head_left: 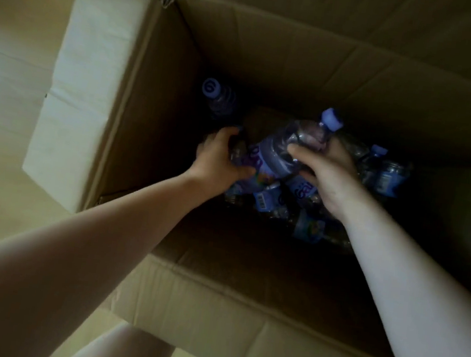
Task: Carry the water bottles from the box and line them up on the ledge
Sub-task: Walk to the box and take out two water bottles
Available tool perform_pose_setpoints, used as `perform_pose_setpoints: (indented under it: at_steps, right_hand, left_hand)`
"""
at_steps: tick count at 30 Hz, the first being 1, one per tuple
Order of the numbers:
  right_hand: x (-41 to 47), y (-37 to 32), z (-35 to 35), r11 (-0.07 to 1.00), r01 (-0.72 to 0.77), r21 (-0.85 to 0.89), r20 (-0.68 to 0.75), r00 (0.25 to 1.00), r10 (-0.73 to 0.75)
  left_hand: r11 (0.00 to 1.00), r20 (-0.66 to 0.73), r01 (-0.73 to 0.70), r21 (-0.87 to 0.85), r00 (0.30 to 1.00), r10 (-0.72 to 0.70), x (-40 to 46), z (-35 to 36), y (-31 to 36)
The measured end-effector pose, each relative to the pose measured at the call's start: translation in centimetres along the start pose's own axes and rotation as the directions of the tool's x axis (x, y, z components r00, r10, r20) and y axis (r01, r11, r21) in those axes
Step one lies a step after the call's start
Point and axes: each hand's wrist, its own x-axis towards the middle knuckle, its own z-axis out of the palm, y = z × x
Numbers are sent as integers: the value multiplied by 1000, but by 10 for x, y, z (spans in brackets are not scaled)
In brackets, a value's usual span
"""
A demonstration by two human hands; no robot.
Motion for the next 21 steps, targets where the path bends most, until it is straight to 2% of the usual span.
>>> perform_pose_setpoints:
  at_steps: [2,4,6,8,11,13,15,18,21]
  right_hand:
    - [-18,-8,-6,1000,17,-20,93,996,-16]
    - [-35,-11,-7,999,32,-4,155,987,-31]
    - [-48,-7,-3,1000,14,14,125,992,-15]
    - [-60,-1,4,997,-51,61,85,995,46]
    - [-76,7,13,943,-189,273,61,982,180]
    - [-83,11,19,934,-193,301,16,980,197]
    - [-88,14,27,951,-177,254,-35,981,192]
    - [-89,20,36,975,-192,109,-112,972,204]
    - [-84,28,35,982,-176,-68,-89,982,169]
  left_hand:
    - [997,77,-35,-75,996,41,-13,-7,11]
    - [975,259,7,-221,964,52,-30,-10,23]
    - [944,447,52,-326,888,106,-45,-7,33]
    - [900,508,128,-416,854,113,-61,1,38]
    - [753,514,367,-545,857,-45,-78,14,33]
    - [688,519,434,-581,849,-98,-83,17,31]
    - [727,479,442,-525,860,-177,-81,17,34]
    - [812,329,380,-442,911,-247,-71,17,32]
    - [893,146,298,-336,954,-263,-58,18,25]
